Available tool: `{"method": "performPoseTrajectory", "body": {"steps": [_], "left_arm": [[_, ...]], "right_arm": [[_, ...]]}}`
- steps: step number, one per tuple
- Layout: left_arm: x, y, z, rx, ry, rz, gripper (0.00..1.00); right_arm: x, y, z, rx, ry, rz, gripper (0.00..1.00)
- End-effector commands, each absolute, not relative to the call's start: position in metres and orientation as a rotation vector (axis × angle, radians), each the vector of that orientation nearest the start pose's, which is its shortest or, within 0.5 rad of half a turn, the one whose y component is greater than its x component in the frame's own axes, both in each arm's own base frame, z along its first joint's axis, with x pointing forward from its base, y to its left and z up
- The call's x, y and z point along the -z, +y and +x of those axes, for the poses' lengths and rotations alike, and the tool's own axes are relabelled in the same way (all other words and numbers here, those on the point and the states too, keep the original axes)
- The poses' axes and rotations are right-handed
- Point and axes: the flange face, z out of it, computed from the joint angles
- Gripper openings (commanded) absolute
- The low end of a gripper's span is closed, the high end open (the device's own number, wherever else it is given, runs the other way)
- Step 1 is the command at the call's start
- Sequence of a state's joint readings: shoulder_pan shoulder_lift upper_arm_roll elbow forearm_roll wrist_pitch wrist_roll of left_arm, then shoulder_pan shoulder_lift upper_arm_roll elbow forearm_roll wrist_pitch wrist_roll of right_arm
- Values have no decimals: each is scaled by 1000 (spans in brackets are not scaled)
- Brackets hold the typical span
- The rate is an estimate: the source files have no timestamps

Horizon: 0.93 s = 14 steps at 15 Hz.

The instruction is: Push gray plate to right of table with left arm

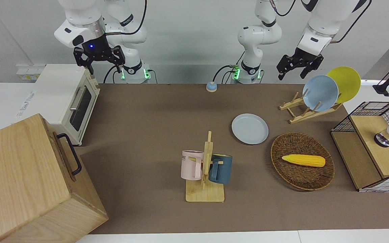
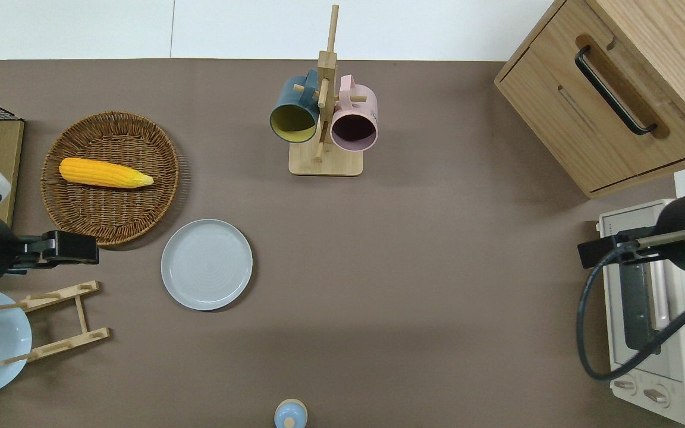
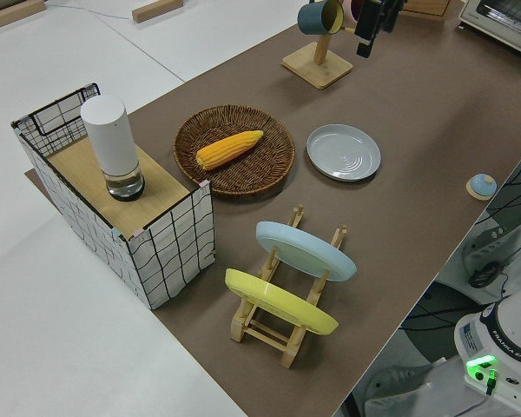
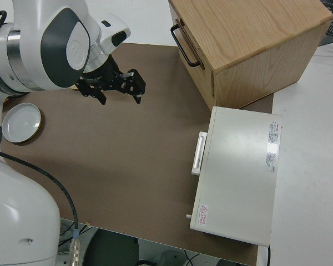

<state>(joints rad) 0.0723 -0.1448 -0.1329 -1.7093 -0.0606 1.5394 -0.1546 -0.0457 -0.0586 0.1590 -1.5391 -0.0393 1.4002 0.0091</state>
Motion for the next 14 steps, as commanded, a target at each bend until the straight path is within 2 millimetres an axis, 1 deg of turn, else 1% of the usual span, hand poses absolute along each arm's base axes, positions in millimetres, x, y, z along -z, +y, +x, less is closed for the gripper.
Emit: {"method": "performPoseTrajectory", "body": {"steps": [1, 2, 3, 4, 5, 6, 7, 8, 9, 11, 13, 14], "left_arm": [[-616, -38, 497, -52, -156, -3161, 995], [-581, -43, 500, -130, -142, -3147, 995], [-559, -42, 502, -116, -141, -3148, 995], [-544, -32, 504, -90, -161, -3153, 995], [-536, -17, 509, -94, -196, -3154, 995], [-518, -14, 514, -120, -207, -3154, 993], [-500, -13, 515, -113, -227, -3153, 989], [-478, -12, 512, -121, -234, -3153, 989], [-461, -15, 510, -114, -235, -3154, 987], [-436, -17, 508, -135, -244, -3162, 987], [-399, -18, 508, -150, -262, -3164, 987], [-385, -18, 506, -159, -272, -3168, 987]], "right_arm": [[-659, 55, 511, -134, -164, -3189, 996], [-659, 55, 511, -134, -164, -3189, 996], [-659, 55, 511, -134, -164, -3189, 996], [-659, 55, 511, -134, -164, -3190, 996], [-659, 55, 511, -134, -164, -3189, 996], [-659, 55, 511, -134, -164, -3189, 996], [-659, 55, 511, -134, -164, -3189, 996], [-659, 55, 511, -134, -164, -3189, 996], [-659, 55, 511, -134, -164, -3189, 996], [-659, 55, 511, -134, -164, -3190, 996], [-659, 55, 511, -134, -164, -3190, 996], [-659, 55, 511, -134, -164, -3189, 996]]}}
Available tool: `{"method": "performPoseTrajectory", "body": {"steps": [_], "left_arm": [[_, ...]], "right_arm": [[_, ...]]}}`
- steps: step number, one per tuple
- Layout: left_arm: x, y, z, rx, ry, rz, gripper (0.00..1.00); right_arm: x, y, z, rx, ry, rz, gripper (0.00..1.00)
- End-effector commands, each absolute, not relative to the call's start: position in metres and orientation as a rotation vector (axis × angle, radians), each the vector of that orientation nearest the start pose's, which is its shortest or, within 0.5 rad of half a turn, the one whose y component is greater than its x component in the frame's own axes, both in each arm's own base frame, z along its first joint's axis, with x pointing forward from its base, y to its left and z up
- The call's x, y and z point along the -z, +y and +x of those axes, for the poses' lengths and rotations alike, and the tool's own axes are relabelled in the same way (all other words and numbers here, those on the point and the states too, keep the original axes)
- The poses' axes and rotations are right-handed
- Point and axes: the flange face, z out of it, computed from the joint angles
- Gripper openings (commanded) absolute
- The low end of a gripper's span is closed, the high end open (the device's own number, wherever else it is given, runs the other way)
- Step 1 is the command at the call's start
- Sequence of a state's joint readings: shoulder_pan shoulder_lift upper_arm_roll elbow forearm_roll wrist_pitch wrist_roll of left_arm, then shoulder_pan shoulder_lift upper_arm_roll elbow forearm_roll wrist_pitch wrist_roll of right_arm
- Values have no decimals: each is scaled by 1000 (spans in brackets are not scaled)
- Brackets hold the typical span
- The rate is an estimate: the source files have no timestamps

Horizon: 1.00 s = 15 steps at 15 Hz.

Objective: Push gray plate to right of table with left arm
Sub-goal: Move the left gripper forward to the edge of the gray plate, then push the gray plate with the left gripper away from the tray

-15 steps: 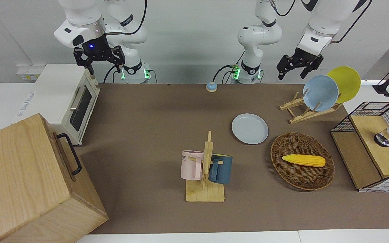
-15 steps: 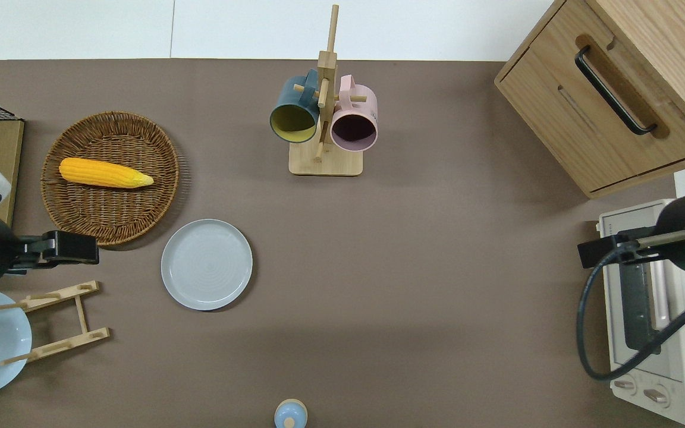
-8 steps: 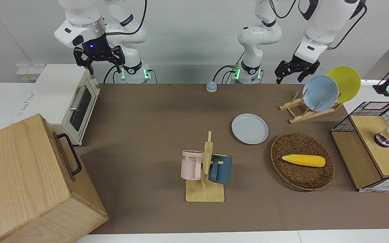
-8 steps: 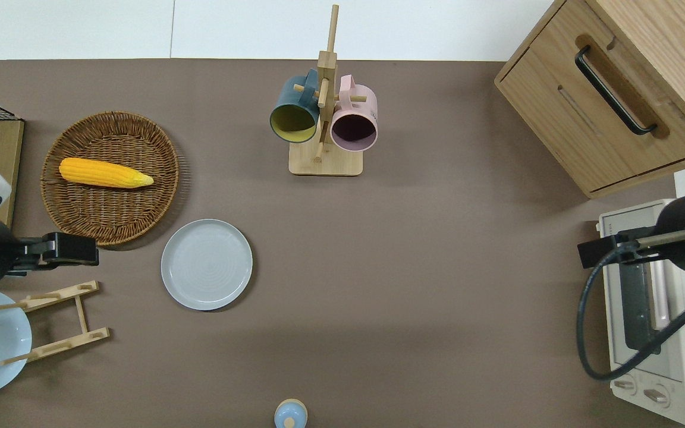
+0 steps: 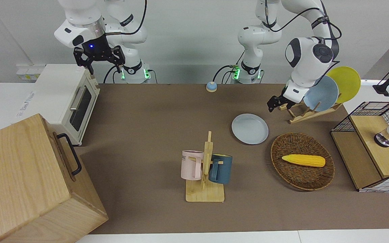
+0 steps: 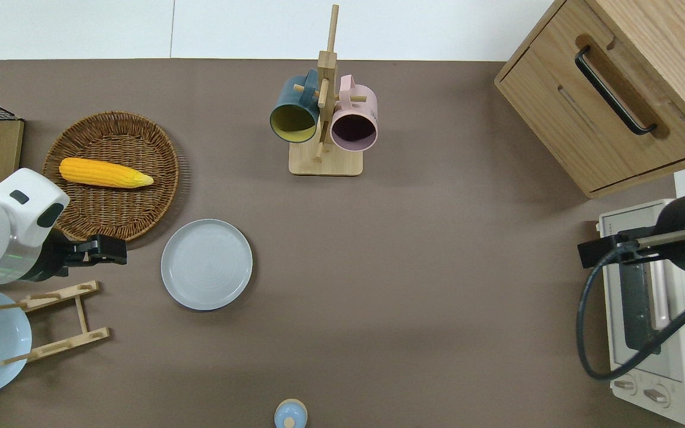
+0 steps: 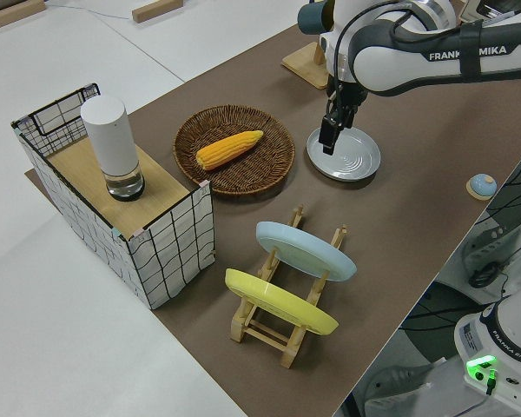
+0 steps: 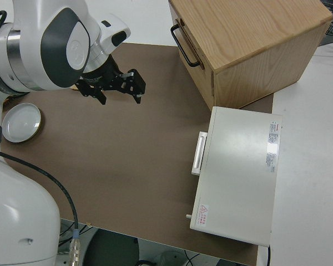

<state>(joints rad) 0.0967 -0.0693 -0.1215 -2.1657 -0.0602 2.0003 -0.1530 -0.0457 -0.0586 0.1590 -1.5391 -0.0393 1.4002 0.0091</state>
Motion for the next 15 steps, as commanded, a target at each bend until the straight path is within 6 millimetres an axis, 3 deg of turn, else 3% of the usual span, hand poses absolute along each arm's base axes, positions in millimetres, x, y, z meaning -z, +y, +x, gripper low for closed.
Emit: {"method": "performPoseTrajectory", "body": {"steps": [1, 3, 7, 9, 10, 11, 15], "left_arm": [[-368, -19, 506, -152, -277, -3171, 987], [-334, -21, 502, -145, -275, -3173, 987], [-310, -32, 502, -148, -301, -3204, 877], [-305, -35, 502, -165, -328, -3213, 564], [-305, -36, 502, -166, -344, -3214, 241], [-305, -37, 501, -167, -345, -3216, 2], [-305, -47, 501, -171, -347, -3232, 0]], "right_arm": [[-659, 55, 511, -134, -164, -3189, 996], [-659, 55, 511, -134, -164, -3189, 996], [-659, 55, 511, -134, -164, -3189, 996], [-659, 55, 511, -134, -164, -3189, 996], [-659, 55, 511, -134, -164, -3189, 996], [-659, 55, 511, -134, -164, -3189, 996], [-659, 55, 511, -134, -164, -3190, 996]]}}
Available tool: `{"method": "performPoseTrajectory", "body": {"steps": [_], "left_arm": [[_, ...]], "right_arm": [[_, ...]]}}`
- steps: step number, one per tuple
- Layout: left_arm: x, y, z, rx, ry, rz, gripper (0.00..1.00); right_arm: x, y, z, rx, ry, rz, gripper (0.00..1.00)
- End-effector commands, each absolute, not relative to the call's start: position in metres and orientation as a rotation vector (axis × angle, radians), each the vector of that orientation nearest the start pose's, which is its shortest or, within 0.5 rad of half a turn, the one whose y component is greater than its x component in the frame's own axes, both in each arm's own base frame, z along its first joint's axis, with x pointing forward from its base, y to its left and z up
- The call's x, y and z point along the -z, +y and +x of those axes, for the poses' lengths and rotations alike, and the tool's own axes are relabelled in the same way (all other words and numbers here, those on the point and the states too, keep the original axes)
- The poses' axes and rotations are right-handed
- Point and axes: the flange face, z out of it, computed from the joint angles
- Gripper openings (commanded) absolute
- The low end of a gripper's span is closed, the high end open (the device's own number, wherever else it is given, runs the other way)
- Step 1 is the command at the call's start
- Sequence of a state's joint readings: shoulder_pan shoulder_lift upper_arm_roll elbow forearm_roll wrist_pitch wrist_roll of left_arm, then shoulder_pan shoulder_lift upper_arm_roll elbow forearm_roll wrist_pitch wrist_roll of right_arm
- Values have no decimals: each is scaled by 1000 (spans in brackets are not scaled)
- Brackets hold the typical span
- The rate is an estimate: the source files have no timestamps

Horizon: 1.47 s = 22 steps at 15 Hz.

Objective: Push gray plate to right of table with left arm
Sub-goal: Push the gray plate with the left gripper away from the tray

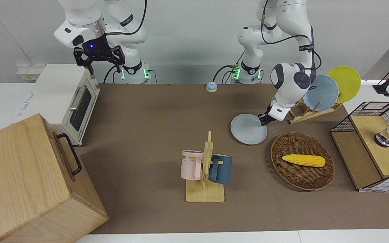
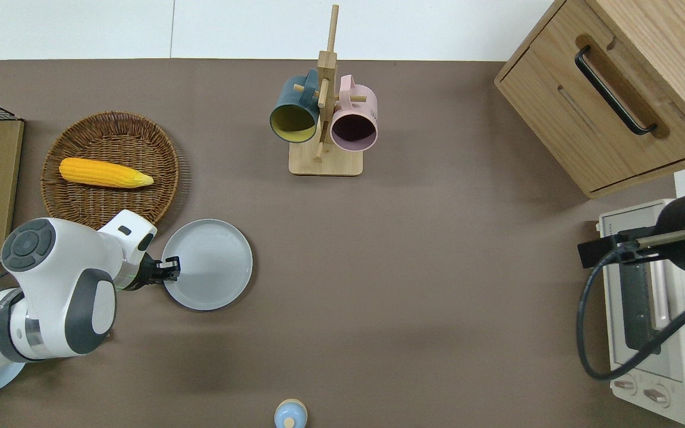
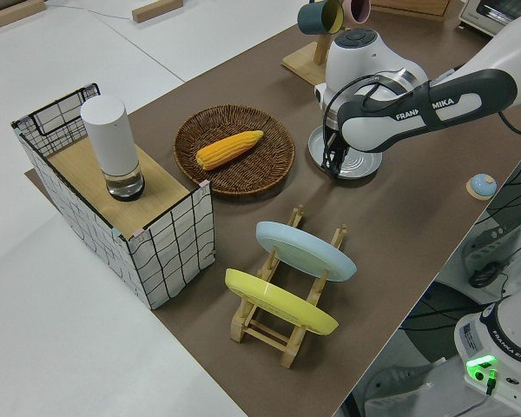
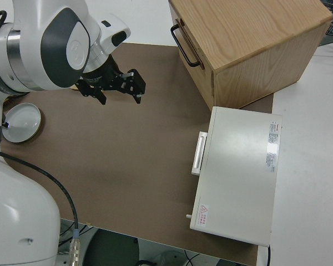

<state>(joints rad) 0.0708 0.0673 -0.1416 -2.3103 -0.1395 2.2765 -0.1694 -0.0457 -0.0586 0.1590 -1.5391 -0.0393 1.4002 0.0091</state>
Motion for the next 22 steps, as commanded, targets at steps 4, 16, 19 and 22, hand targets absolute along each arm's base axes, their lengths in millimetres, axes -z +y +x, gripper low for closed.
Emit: {"method": "performPoseTrajectory", "body": {"steps": [4, 16, 19, 22], "left_arm": [[-305, -60, 501, -171, -307, -3239, 0], [-313, -226, 458, -220, -282, -3304, 0], [-318, -279, 438, -171, -426, -3317, 0], [-315, -327, 418, -170, -489, -3342, 0]], "right_arm": [[-659, 55, 511, -134, -164, -3190, 996], [-659, 55, 511, -134, -164, -3189, 996], [-659, 55, 511, -134, -164, -3189, 996], [-659, 55, 511, -134, -164, -3189, 996]]}}
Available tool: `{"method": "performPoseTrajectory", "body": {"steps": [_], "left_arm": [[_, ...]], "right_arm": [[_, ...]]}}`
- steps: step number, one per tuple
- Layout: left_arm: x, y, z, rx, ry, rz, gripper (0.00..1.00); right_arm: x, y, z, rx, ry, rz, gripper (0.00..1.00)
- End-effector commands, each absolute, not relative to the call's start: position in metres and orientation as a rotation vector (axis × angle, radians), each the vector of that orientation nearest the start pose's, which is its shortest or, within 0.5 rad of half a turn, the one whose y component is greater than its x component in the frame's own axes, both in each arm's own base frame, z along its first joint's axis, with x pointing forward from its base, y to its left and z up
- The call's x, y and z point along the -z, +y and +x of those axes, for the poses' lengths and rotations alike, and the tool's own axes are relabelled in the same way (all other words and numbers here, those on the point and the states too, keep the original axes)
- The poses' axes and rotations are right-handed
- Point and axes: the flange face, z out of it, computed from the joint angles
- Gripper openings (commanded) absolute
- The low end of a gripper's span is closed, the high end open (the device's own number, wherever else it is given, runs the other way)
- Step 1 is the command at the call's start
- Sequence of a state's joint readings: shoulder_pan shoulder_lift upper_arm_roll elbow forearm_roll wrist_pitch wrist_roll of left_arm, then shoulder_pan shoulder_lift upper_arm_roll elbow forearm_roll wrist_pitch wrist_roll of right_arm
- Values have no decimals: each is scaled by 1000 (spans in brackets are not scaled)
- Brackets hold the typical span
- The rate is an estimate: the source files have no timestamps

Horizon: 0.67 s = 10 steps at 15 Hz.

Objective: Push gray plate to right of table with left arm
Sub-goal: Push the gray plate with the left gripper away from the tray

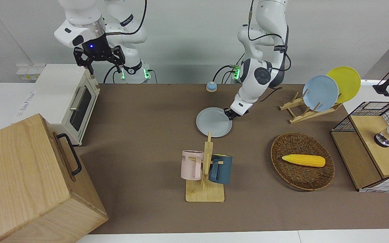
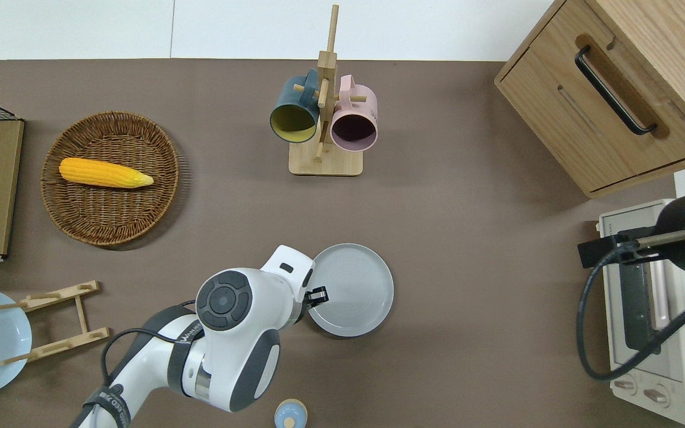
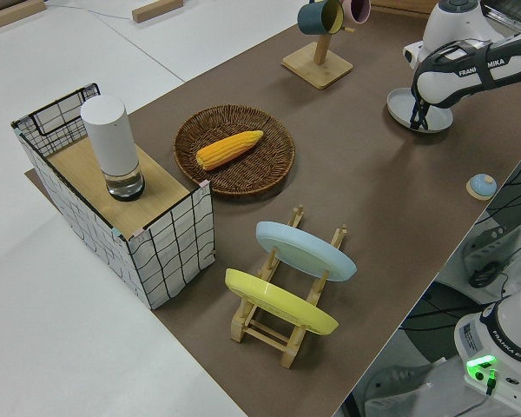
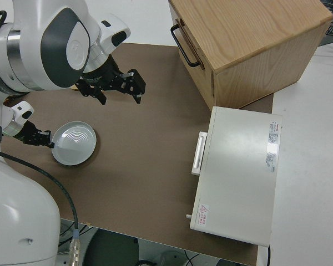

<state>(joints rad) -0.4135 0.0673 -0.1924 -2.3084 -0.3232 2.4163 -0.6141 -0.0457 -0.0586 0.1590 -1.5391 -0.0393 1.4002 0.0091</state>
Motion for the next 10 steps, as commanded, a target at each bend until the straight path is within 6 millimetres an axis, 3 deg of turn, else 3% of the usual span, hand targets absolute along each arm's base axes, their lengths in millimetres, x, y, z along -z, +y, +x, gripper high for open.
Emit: {"method": "performPoseTrajectory", "body": {"steps": [1, 3, 6, 10], "left_arm": [[-311, -342, 412, -158, -499, -3353, 0], [-302, -378, 405, -162, -504, -3382, 0], [-304, -412, 399, -133, -547, -3417, 0], [-297, -439, 394, -133, -574, -3437, 0]], "right_arm": [[-659, 55, 511, -134, -164, -3189, 996], [-659, 55, 511, -134, -164, -3190, 996], [-659, 55, 511, -134, -164, -3189, 996], [-659, 55, 511, -134, -164, -3190, 996]]}}
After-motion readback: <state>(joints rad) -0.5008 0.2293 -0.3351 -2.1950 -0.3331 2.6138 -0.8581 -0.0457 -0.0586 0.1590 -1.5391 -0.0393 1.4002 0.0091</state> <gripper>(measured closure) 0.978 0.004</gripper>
